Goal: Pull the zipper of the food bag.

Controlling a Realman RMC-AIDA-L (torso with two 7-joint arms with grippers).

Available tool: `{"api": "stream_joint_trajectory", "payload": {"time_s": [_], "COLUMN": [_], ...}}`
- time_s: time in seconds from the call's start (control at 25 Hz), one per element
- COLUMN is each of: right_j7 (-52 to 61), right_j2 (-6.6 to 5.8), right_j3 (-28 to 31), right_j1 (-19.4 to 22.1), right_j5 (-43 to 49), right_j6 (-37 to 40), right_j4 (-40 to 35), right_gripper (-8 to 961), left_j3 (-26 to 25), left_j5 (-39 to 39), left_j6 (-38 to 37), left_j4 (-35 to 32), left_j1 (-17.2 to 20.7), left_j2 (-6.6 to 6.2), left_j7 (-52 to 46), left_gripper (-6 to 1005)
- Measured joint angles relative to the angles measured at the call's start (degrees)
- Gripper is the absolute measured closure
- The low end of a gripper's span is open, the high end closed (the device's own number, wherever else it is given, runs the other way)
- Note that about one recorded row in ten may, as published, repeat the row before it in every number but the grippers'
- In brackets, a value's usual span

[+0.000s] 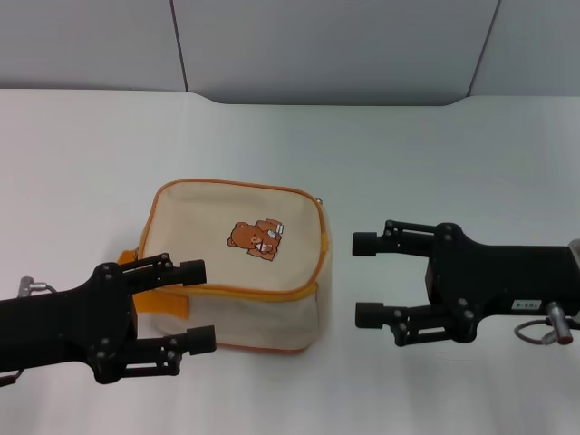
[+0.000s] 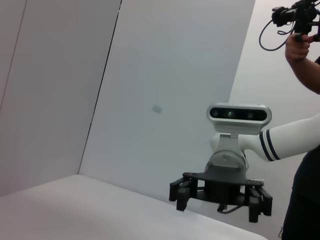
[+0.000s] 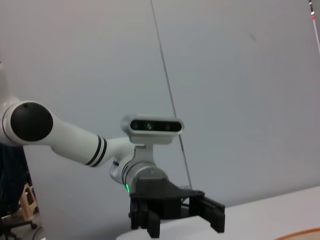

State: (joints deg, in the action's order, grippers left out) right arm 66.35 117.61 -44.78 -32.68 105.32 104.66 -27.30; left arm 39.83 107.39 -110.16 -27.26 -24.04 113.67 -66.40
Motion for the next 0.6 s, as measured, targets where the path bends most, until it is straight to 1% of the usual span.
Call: {"api": "stream_joint_trajectory", "payload": {"time_s": [0.6], "right_j7": [-0.05], "right_j2": [0.54], "right_j3": [-0.05], "right_j1": [0.06], "right_j5": [0.95], "right_j6": [-0.68], "right_j4": [0.09], "right_gripper": [124], "left_j3": [-0.02], "left_j5": [0.10], "left_j6": [-0.56], "left_j4": [-0.08], "left_j1": [0.40], "left_j2": [0.02], "left_j7": [0.10], "left_gripper": [175]}}
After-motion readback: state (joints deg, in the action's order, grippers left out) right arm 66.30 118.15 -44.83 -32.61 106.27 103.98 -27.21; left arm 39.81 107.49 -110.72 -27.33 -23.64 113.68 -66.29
